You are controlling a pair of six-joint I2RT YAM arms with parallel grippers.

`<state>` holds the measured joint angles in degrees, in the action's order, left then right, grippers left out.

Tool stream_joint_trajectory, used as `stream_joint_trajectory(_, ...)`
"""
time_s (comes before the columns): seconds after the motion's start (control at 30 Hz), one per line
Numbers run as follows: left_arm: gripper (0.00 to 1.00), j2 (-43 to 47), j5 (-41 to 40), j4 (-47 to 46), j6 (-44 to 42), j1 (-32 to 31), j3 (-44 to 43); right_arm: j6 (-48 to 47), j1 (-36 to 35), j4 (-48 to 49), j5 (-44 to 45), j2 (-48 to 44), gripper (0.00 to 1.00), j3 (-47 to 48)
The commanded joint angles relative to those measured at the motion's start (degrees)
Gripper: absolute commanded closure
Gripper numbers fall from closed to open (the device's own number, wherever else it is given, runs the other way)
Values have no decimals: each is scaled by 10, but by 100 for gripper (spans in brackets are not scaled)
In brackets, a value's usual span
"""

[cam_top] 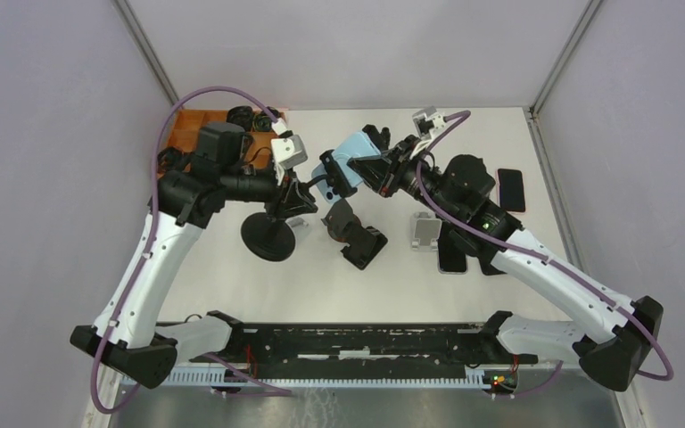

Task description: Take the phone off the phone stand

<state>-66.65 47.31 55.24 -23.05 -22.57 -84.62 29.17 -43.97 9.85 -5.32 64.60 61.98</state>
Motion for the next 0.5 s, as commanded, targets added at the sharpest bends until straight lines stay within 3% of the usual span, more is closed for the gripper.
stream_joint_trajectory(0.0,98,48,69,39,-18,21,-86,-129,57,-112,118,2,100,24)
stream_joint_trajectory(0.1,98,33,52,104,-88,21,-122,-146,77,-123,121,4,100,30)
stream_joint_trajectory(0.27,98,26,-76,145,-148,21,-164,-174,79,-148,167,8,100,41)
stream_joint_trajectory(0.47,98,54,-50,135,-128,21,-152,-163,81,-145,180,13,100,35)
